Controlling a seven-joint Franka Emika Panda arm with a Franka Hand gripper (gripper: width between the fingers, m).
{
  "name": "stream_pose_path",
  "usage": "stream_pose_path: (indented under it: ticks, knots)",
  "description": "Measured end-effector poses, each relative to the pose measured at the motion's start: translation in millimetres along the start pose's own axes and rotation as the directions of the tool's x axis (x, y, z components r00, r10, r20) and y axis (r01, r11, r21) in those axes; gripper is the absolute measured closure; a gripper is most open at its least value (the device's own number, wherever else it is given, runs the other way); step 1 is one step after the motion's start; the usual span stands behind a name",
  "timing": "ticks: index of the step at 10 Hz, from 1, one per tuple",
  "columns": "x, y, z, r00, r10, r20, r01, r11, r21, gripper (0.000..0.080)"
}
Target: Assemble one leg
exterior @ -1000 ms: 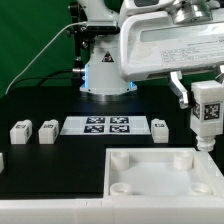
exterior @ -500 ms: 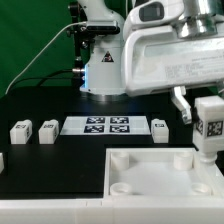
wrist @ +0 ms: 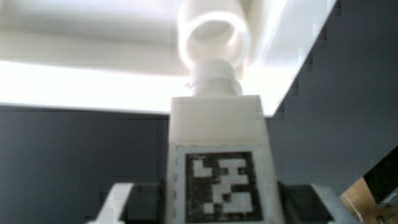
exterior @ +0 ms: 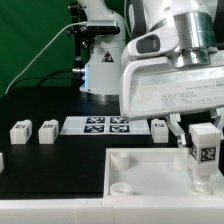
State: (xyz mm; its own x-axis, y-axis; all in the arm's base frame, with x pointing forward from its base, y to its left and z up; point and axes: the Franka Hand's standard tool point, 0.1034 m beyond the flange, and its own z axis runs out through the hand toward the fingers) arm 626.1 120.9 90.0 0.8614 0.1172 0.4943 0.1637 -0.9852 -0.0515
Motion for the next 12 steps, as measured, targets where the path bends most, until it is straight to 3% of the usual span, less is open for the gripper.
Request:
stream_pose_path:
  ticks: [12]
  knots:
    - [-4.0, 5.1, -0.3, 0.999, -0.025, -0.048, 0.024, 1.0, -0.012, 0.0508]
